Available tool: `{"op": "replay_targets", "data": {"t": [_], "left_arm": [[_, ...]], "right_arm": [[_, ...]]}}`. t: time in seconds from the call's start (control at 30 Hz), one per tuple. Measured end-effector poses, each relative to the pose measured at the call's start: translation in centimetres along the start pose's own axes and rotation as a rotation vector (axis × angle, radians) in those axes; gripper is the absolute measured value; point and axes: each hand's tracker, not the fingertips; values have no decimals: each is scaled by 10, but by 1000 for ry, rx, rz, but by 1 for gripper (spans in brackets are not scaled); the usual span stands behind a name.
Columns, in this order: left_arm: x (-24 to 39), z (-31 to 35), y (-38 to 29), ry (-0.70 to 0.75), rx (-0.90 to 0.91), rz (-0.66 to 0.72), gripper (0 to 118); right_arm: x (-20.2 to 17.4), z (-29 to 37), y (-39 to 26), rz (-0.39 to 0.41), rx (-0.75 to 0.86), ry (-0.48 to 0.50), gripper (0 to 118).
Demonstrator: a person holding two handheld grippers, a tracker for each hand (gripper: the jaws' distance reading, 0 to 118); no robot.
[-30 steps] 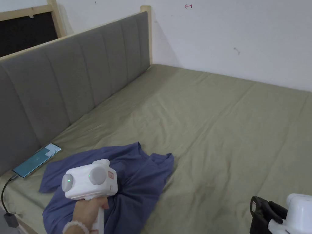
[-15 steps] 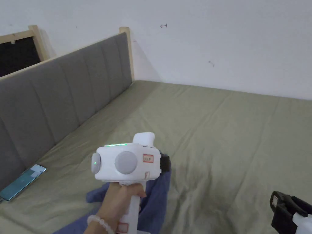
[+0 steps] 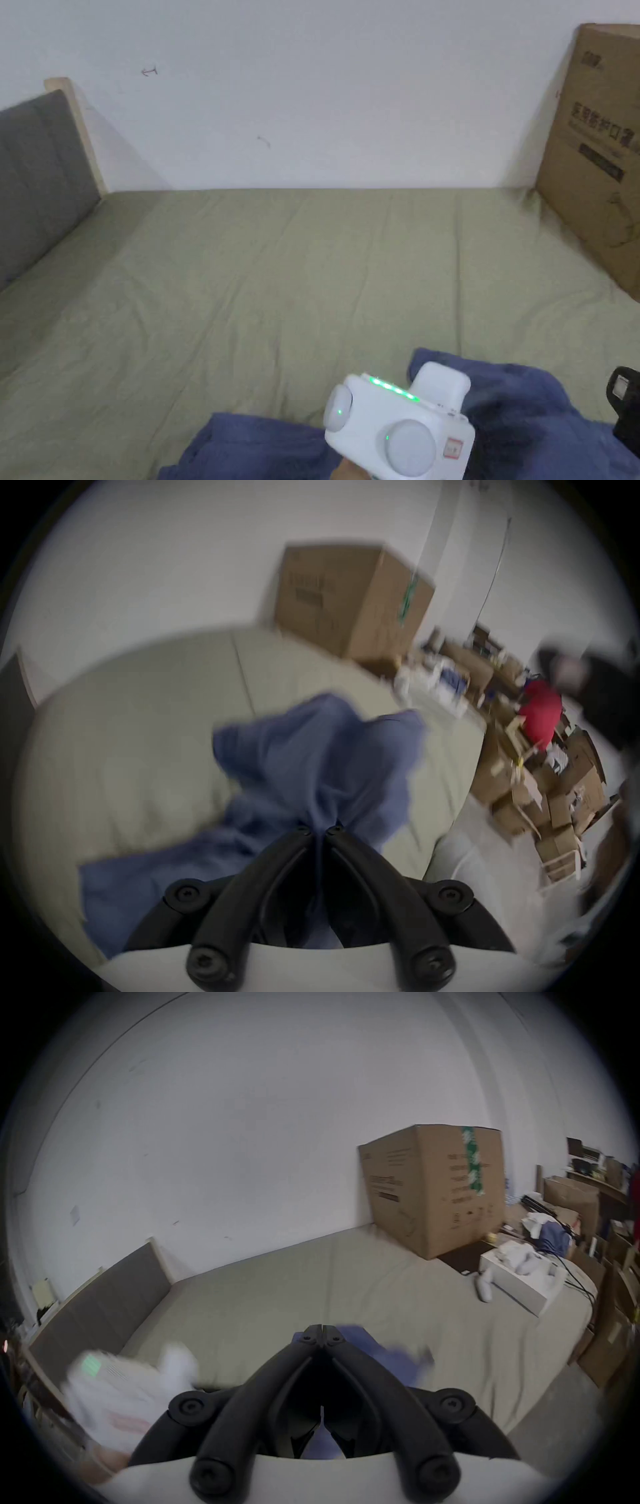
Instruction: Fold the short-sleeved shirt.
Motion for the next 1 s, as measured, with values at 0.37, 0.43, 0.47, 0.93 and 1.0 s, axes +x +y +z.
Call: {"op": "replay_targets", "data": {"t": [0.37,0.43,0.47,0.93,1.0], "left_arm": [[-15,-36,-26,31,-133,39,117],[-20,-12,-25,-4,-64,0,117],[-25,-3,-26,16,-58,10,117],[-171,110,-154,293,16,515,0],[-187,121,-156,331,72,560,0]], "right_arm": [[22,-11,-29,-53,-108,-37,0],[16,-14,-32,-67,-122,2,0],[10,-15,-33,-57,-130,13,0],[-74,-44,-61,109,-235,202,0],[-82,-51,-63,144,-250,194,0]]}}
